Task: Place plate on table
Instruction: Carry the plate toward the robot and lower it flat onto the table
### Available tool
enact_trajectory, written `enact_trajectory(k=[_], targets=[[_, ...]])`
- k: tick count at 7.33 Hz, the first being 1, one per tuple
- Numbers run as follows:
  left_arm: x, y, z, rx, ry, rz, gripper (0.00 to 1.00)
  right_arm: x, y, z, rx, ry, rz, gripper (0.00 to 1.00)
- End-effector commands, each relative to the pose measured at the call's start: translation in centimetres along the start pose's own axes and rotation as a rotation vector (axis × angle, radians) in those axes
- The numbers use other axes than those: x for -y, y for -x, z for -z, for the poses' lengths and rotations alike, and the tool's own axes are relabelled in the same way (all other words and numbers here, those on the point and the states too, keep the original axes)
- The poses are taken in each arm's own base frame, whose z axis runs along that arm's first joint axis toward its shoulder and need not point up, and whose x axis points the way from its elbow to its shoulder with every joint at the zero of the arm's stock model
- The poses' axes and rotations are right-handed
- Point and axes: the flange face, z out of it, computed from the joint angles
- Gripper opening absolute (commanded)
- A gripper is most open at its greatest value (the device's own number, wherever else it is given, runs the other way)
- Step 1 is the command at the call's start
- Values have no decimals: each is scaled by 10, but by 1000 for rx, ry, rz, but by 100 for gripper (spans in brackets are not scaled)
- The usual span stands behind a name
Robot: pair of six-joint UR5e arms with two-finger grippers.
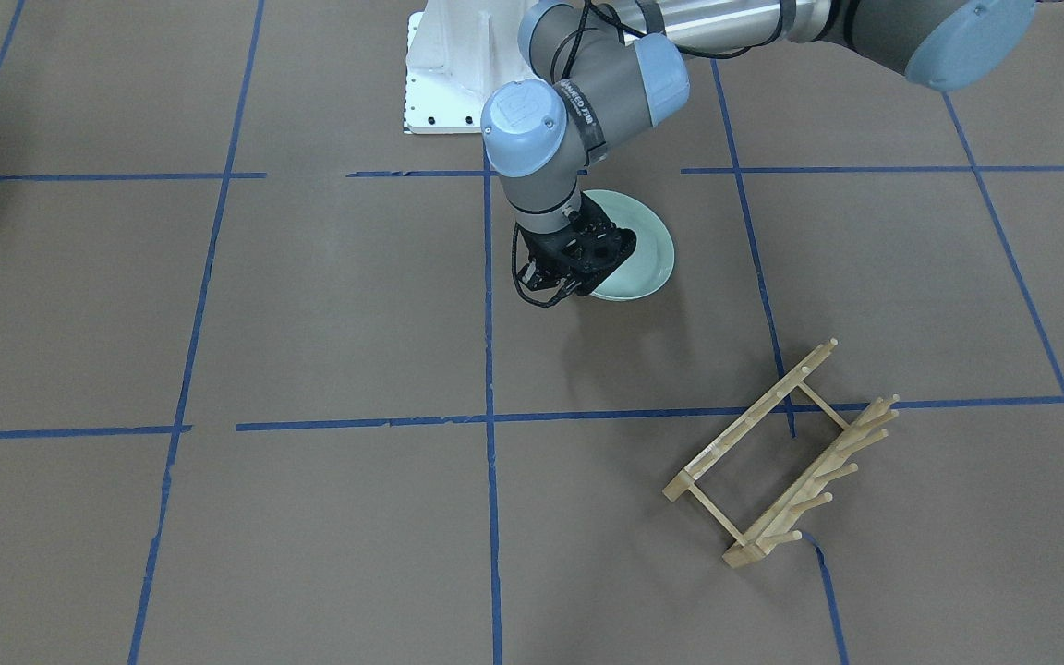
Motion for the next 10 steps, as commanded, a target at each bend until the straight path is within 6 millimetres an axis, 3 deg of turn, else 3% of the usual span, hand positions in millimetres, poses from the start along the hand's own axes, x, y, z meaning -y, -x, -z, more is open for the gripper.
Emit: enact_trajectory(k=[1, 2, 3, 4, 6, 7, 8, 9, 10], targets=[[9, -2, -9, 62, -113, -93, 7, 0, 0, 0, 0, -1, 1, 100], [12, -1, -5, 97, -150, -188, 5, 0, 0, 0, 0, -1, 1, 100], [19, 2, -12, 102, -183, -196, 70, 0, 0, 0, 0, -1, 1, 100], [18, 0, -9, 63, -181, -205, 100, 0, 0, 0, 0, -1, 1, 100], [27, 2, 10, 20, -185, -217, 100, 0, 0, 0, 0, -1, 1, 100], [67, 26, 40, -33, -199, -294, 100, 0, 0, 0, 0, -1, 1, 100], [126, 72, 61, -123, -224, -358, 100, 0, 0, 0, 0, 0, 0, 100], [173, 110, 62, -179, -168, -441, 100, 0, 0, 0, 0, -1, 1, 100], [240, 142, 96, -212, -192, -535, 100, 0, 0, 0, 0, 0, 0, 100]])
